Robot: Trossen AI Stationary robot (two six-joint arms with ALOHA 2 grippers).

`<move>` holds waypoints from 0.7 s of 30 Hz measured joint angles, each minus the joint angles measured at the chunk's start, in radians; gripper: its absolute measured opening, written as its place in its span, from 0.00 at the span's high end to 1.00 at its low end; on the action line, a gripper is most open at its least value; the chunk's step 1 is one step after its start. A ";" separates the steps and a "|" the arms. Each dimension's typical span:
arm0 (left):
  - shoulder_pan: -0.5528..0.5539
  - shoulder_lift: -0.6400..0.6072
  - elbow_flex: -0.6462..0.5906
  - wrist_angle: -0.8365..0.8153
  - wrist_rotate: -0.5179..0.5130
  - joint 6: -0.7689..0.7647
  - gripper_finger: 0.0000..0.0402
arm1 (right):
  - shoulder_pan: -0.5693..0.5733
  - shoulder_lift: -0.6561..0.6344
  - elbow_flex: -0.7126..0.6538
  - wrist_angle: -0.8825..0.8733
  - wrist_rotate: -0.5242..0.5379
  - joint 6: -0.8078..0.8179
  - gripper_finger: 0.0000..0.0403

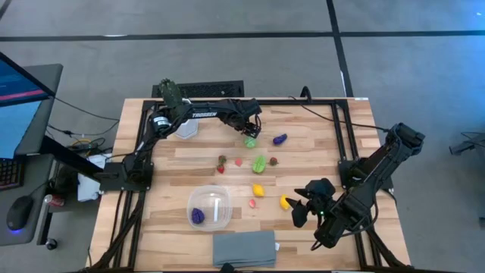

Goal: Pick and placing Produce into tupperware
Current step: Put the top peach into the transparent bin

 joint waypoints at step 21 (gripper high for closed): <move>0.005 0.000 0.000 -0.021 -0.002 0.016 0.59 | 0.000 0.000 0.000 0.000 0.000 0.000 0.33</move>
